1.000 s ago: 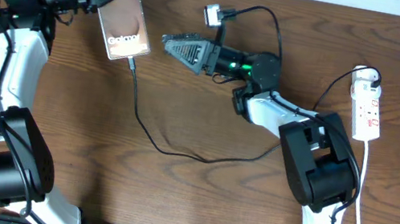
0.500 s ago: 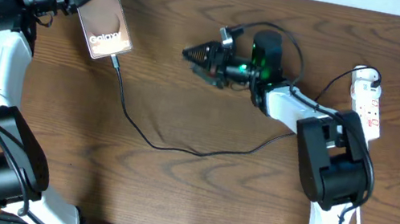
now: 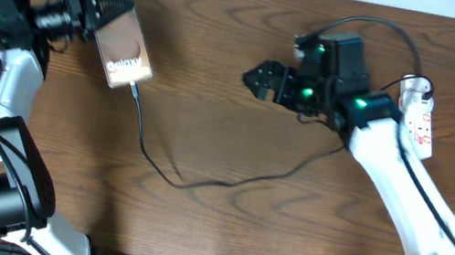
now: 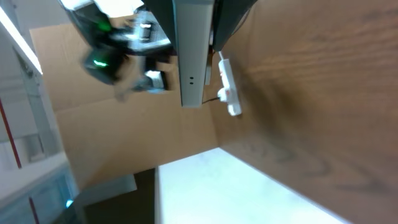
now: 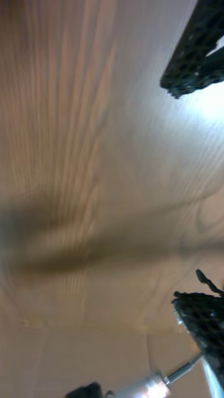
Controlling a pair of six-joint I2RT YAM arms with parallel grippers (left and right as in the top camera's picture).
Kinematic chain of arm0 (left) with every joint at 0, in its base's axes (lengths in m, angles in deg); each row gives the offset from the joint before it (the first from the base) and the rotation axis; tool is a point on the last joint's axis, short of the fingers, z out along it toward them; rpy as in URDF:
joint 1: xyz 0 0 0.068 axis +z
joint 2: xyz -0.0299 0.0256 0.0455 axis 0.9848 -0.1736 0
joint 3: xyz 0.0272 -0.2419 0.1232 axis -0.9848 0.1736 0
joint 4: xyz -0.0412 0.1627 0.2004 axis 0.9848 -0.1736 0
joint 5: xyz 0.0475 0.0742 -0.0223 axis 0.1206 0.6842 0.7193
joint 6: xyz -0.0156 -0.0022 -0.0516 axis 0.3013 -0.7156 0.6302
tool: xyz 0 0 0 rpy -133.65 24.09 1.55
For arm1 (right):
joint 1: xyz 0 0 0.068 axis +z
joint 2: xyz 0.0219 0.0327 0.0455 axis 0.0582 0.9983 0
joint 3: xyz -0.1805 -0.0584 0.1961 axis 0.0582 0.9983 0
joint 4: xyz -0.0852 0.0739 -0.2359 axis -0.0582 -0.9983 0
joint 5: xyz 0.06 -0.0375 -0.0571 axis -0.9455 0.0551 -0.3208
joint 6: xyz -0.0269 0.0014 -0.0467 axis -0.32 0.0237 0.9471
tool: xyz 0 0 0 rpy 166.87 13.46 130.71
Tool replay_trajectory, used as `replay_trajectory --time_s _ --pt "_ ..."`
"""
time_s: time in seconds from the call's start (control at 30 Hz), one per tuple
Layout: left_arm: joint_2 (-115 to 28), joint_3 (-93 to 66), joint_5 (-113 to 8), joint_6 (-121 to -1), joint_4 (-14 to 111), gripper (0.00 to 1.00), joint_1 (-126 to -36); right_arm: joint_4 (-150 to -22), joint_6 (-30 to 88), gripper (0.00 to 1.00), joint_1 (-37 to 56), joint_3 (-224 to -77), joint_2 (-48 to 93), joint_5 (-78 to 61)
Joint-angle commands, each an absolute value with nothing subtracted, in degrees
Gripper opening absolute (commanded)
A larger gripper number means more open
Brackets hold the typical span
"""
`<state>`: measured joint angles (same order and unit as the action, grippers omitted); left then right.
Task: Plug charger to phone and switch on socket
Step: 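Open the right gripper and move the right arm toward the power strip, then lower the phone flat onto the table with the left gripper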
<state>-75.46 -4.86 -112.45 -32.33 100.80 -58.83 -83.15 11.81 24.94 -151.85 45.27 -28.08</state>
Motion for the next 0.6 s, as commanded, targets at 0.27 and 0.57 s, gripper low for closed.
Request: replay_trajectory --time_s 0.27,0.57 --pt "-75.88 19.79 -95.05 -44.88 100.91 0.07 -58.59 -99.70 16.16 0.99 24.77 -152.18 29.75 -3.43" --pt "-75.92 24.12 -79.97 -46.52 91.80 0.08 -58.59 -101.77 16.16 0.99 24.79 -152.18 30.28 -3.40"
